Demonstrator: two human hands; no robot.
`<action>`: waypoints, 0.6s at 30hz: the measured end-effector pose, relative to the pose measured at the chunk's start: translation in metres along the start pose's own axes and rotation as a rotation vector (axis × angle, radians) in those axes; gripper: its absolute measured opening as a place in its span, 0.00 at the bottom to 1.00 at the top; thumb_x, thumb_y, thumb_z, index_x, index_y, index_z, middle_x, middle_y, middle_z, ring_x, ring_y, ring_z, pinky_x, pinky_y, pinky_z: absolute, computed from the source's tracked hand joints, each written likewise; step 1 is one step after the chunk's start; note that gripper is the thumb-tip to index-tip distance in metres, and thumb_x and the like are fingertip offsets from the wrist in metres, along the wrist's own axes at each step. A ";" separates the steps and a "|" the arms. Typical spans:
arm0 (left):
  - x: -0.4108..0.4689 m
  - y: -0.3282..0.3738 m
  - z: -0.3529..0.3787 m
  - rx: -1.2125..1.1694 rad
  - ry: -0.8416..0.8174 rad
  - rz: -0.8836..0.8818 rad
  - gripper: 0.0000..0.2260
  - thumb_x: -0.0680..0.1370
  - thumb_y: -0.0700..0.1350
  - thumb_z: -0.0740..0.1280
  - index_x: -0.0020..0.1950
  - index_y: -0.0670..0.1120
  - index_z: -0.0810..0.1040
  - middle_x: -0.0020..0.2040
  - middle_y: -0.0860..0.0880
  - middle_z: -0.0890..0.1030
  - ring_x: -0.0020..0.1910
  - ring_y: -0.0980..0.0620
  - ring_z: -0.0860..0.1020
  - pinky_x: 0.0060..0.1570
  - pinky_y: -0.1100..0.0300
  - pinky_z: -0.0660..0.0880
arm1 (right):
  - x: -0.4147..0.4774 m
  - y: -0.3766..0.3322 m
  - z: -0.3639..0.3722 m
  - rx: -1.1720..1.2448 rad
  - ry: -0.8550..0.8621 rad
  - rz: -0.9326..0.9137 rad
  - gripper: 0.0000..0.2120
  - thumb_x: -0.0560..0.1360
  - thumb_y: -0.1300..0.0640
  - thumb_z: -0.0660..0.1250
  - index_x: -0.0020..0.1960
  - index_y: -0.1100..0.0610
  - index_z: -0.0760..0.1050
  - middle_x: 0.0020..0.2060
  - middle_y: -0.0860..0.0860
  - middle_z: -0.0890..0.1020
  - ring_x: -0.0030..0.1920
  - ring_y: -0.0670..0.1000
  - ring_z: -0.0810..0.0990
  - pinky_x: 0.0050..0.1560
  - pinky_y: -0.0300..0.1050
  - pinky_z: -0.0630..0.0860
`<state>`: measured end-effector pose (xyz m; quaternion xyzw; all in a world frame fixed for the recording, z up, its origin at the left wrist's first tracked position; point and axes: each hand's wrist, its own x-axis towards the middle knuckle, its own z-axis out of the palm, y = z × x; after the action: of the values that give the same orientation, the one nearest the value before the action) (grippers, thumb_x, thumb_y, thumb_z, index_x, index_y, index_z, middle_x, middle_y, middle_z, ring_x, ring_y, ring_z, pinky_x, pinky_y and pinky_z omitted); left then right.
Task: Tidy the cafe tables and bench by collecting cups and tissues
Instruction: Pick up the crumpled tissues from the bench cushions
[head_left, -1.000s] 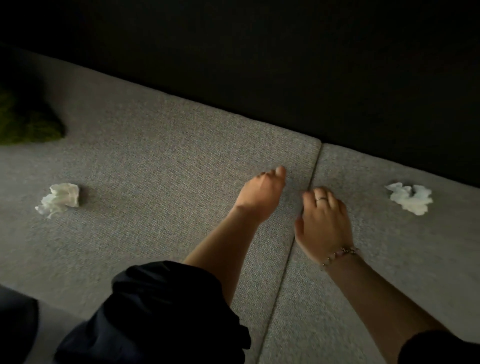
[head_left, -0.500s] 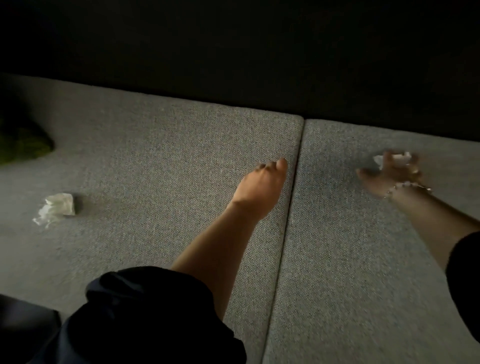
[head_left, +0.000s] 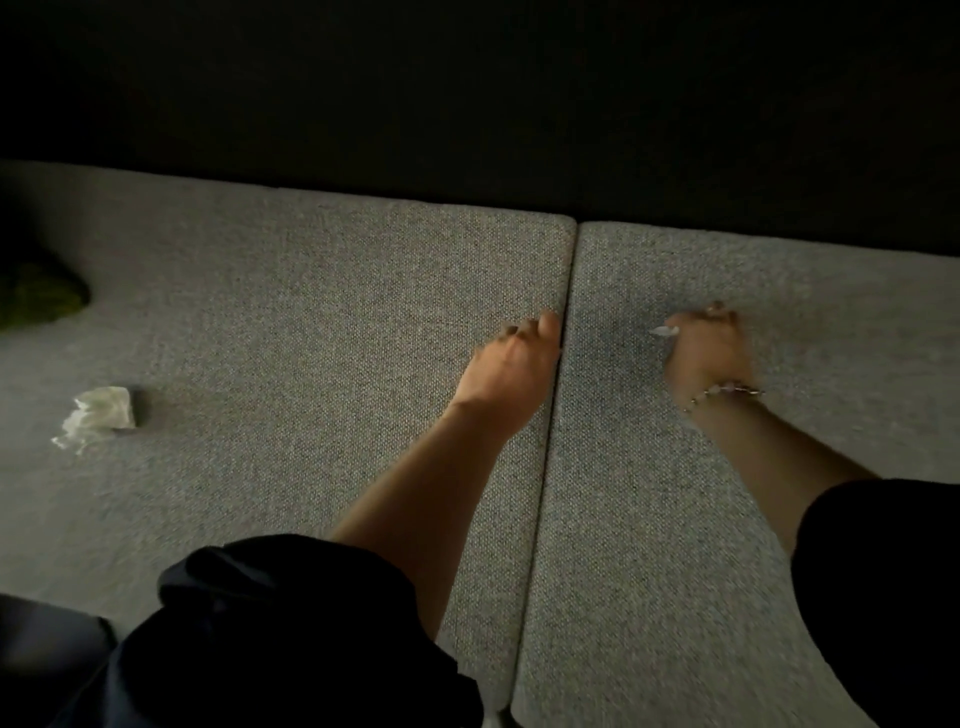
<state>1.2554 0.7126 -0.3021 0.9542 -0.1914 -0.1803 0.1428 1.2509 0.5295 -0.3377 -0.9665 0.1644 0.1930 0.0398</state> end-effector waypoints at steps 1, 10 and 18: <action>-0.001 0.001 0.000 0.000 0.000 -0.002 0.08 0.83 0.39 0.53 0.60 0.39 0.67 0.51 0.42 0.78 0.49 0.44 0.77 0.46 0.53 0.75 | -0.004 -0.002 0.000 -0.006 0.005 -0.022 0.15 0.77 0.67 0.58 0.63 0.65 0.72 0.61 0.64 0.71 0.62 0.62 0.69 0.56 0.51 0.72; -0.011 0.022 0.010 0.025 -0.007 -0.020 0.12 0.83 0.44 0.55 0.62 0.39 0.68 0.57 0.41 0.77 0.56 0.43 0.76 0.53 0.51 0.75 | -0.028 -0.004 -0.002 -0.001 0.148 -0.237 0.13 0.79 0.65 0.56 0.60 0.69 0.72 0.59 0.68 0.73 0.56 0.64 0.73 0.51 0.55 0.72; -0.029 0.046 0.011 0.102 -0.023 -0.117 0.11 0.81 0.41 0.53 0.62 0.38 0.66 0.58 0.41 0.75 0.57 0.45 0.75 0.54 0.54 0.74 | -0.050 -0.002 -0.027 0.020 0.170 -0.315 0.15 0.79 0.62 0.54 0.64 0.64 0.70 0.61 0.61 0.72 0.60 0.59 0.70 0.57 0.52 0.68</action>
<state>1.2112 0.6815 -0.2877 0.9677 -0.1458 -0.1892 0.0808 1.2175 0.5423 -0.2932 -0.9927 0.0158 0.1001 0.0652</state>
